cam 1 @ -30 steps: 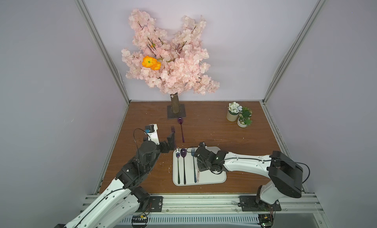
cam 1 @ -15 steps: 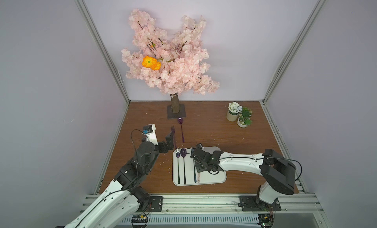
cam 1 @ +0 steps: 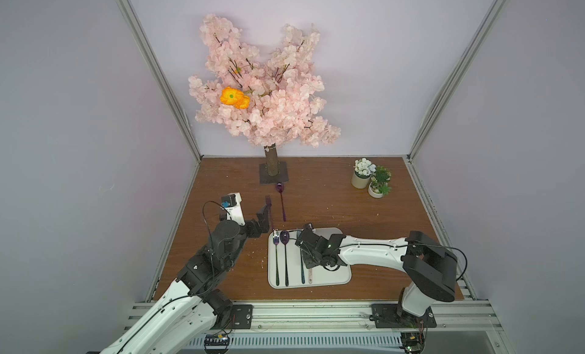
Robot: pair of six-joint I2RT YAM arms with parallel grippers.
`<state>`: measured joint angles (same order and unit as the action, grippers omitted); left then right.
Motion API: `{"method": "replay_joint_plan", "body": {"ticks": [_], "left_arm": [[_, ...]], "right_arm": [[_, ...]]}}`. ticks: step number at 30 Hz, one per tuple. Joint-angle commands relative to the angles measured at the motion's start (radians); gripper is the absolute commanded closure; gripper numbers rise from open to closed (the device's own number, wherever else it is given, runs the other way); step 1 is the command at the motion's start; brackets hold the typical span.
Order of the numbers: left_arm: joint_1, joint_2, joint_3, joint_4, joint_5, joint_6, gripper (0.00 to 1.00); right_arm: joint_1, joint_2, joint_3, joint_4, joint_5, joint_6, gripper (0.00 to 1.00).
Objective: Set the spoon and fork side by side
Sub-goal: Adjust the spoon on the tray.
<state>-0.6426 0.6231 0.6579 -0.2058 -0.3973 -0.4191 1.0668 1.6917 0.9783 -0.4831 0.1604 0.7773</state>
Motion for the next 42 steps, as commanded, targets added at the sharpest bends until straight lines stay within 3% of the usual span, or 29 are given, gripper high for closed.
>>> {"method": "replay_joint_plan", "body": {"ticks": [1, 27, 42], "left_arm": [[0.009, -0.007, -0.011, -0.009, -0.014, 0.000, 0.01], [0.009, -0.013, -0.020, -0.003, -0.016, -0.013, 0.01], [0.009, -0.008, -0.022, 0.006, -0.006, -0.016, 0.01]], "right_arm": [[0.001, 0.017, -0.012, 0.005, -0.016, -0.015, 0.68], [-0.005, 0.014, -0.008, 0.015, -0.053, -0.070, 0.75], [-0.009, -0.063, 0.027, -0.025, 0.041, -0.024, 0.59]]}}
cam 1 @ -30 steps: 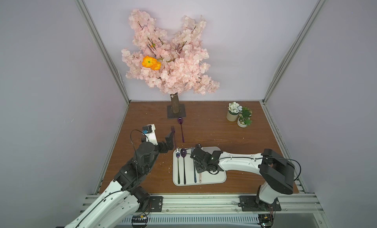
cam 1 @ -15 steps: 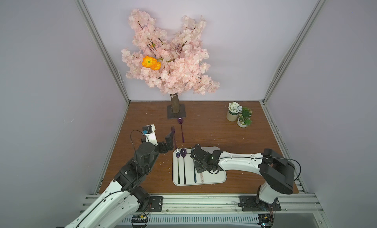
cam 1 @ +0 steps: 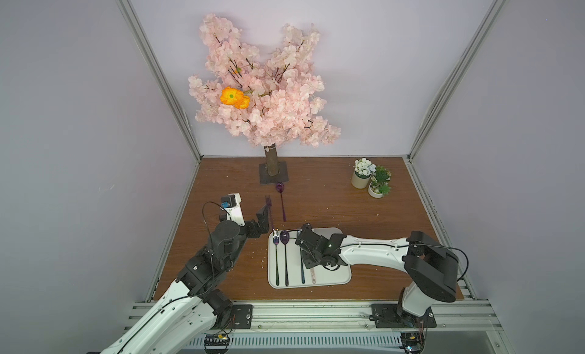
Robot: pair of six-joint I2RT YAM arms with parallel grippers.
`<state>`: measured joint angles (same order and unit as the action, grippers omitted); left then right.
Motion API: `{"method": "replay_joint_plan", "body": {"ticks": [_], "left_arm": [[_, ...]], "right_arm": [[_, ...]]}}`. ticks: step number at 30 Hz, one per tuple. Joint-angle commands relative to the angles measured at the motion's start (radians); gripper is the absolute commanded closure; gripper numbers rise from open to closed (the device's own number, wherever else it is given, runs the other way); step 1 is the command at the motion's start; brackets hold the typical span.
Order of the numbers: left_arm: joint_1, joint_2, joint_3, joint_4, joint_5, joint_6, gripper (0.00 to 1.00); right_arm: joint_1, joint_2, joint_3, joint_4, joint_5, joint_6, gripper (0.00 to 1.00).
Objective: Set the spoon and fork side by side
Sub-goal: Adjust the spoon on the tray.
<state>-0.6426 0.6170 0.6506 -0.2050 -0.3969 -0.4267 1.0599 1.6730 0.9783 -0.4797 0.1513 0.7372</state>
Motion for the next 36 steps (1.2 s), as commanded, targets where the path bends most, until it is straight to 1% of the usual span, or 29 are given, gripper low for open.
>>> {"method": "replay_joint_plan", "body": {"ticks": [1, 8, 11, 16, 21, 23, 26, 27, 36], "left_arm": [[0.009, -0.002, -0.015, 0.009, -0.004, -0.011, 0.01], [0.009, 0.003, -0.008, 0.009, 0.008, -0.013, 0.01], [0.009, 0.002, -0.006, 0.009, 0.008, -0.012, 0.01], [0.010, 0.003, -0.004, 0.006, 0.009, -0.018, 0.01], [0.009, -0.001, -0.003, 0.000, 0.001, -0.011, 0.01], [0.009, -0.001, -0.003, 0.000, -0.002, -0.012, 0.01], [0.009, 0.001, -0.005, 0.001, -0.001, -0.013, 0.01], [0.009, 0.001, -0.004, 0.001, 0.000, -0.011, 0.01], [0.009, -0.005, -0.007, -0.003, -0.003, -0.012, 0.01]], "right_arm": [[-0.008, -0.048, 0.030, -0.030, 0.060, 0.017, 0.57], [-0.068, -0.059, 0.031, 0.029, 0.070, -0.002, 0.50], [-0.076, -0.026, 0.044, 0.057, 0.064, -0.030, 0.47], [-0.074, 0.041, 0.076, 0.066, 0.039, -0.057, 0.46], [-0.074, 0.059, 0.060, 0.076, 0.026, -0.052, 0.47], [-0.074, 0.066, 0.056, 0.074, 0.024, -0.046, 0.50], [-0.074, 0.073, 0.049, 0.065, 0.029, -0.034, 0.57], [-0.074, 0.073, 0.045, 0.062, 0.032, -0.030, 0.58], [-0.074, 0.088, 0.017, 0.073, 0.019, -0.019, 0.59]]}}
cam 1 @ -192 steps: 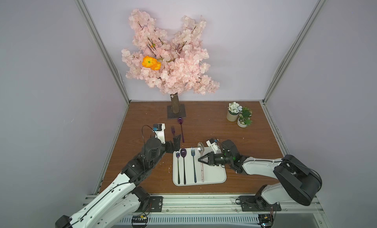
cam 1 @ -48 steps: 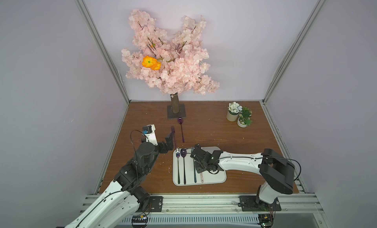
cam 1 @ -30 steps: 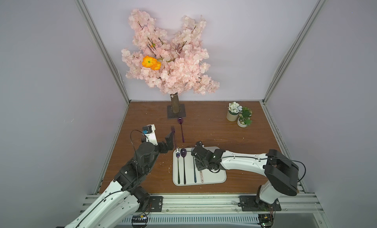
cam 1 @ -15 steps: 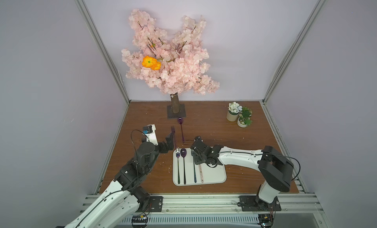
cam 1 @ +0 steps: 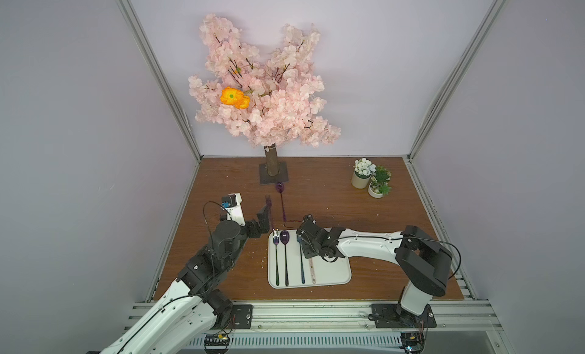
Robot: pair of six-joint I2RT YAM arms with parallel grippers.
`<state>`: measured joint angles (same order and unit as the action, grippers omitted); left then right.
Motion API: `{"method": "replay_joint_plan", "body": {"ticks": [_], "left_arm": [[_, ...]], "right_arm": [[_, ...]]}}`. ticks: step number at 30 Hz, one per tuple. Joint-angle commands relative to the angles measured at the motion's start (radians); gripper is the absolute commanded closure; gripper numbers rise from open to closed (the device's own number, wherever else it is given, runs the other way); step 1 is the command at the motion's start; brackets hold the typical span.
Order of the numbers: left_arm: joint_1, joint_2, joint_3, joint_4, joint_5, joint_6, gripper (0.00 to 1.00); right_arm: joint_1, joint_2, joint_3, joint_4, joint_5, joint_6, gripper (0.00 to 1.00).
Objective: Set the spoon and fork side by side
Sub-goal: Adjust the spoon on the tray.
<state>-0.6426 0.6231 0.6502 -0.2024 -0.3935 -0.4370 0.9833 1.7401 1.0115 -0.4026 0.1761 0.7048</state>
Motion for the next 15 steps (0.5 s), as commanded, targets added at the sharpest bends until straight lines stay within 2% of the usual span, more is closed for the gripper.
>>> {"method": "replay_joint_plan", "body": {"ticks": [1, 8, 15], "left_arm": [[0.009, -0.013, -0.007, -0.007, -0.007, -0.003, 0.01], [0.009, -0.018, -0.006, -0.009, -0.011, -0.003, 0.01], [0.009, -0.016, -0.007, -0.008, -0.010, -0.003, 0.01]], "right_arm": [[0.003, 0.020, -0.017, -0.005, -0.004, 0.015, 0.59], [-0.002, 0.011, -0.040, 0.002, 0.019, 0.040, 0.71], [0.000, 0.014, -0.046, 0.010, 0.014, 0.054, 0.72]]}}
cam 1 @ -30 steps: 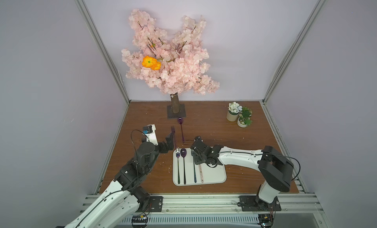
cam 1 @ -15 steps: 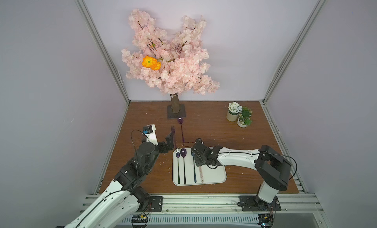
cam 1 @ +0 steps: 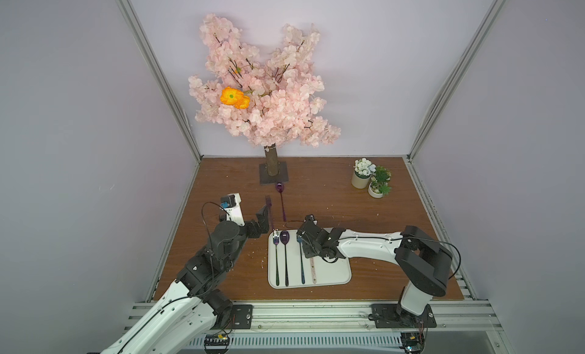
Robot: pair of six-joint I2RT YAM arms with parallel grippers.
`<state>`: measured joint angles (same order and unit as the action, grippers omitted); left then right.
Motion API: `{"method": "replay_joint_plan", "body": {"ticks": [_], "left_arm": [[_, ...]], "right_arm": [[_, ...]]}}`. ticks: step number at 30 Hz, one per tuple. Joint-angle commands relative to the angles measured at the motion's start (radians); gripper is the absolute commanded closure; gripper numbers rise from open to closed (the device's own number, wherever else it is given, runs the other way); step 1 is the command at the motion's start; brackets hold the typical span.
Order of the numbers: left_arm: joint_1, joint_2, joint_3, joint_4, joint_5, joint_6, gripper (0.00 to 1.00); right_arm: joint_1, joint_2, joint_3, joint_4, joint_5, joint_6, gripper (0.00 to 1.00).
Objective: Set the spoon and fork side by side
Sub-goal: Adjust the spoon on the tray, then pick up the fork at the center of the board.
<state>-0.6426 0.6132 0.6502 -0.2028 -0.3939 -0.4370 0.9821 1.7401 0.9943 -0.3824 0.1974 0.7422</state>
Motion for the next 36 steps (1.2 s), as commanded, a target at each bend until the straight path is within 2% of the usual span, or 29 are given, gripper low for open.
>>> {"method": "replay_joint_plan", "body": {"ticks": [1, 7, 12, 14, 16, 20, 27, 32, 36], "left_arm": [[0.009, -0.007, -0.008, -0.007, -0.010, -0.003, 0.01], [0.009, -0.006, -0.009, -0.002, -0.018, -0.008, 0.01], [0.009, 0.022, -0.004, -0.014, -0.049, -0.046, 0.01], [0.009, 0.049, -0.005, -0.016, -0.046, -0.074, 0.01], [0.009, 0.081, -0.008, -0.018, -0.059, -0.108, 0.01], [0.035, 0.152, -0.021, -0.034, -0.099, -0.168, 0.01], [0.136, 0.206, -0.074, -0.024, 0.013, -0.286, 0.01], [0.146, 0.097, -0.074, -0.138, -0.173, -0.334, 0.01], [0.146, -0.024, -0.080, -0.172, -0.233, -0.309, 0.00]], "right_arm": [[0.000, 0.013, -0.029, -0.010, -0.007, 0.016, 0.71], [0.001, -0.066, -0.015, -0.043, 0.008, 0.019, 0.65], [-0.001, -0.217, -0.032, -0.050, 0.064, -0.006, 0.51], [-0.014, -0.255, -0.025, -0.033, 0.085, -0.039, 0.50], [-0.051, -0.252, 0.001, -0.015, 0.052, -0.087, 0.50], [-0.118, -0.149, 0.128, 0.004, -0.001, -0.204, 0.53], [-0.132, 0.166, 0.464, 0.053, -0.082, -0.328, 0.59], [-0.119, 0.397, 0.728, 0.044, -0.166, -0.348, 0.62], [-0.109, 0.569, 0.940, -0.047, -0.156, -0.355, 0.64]]}}
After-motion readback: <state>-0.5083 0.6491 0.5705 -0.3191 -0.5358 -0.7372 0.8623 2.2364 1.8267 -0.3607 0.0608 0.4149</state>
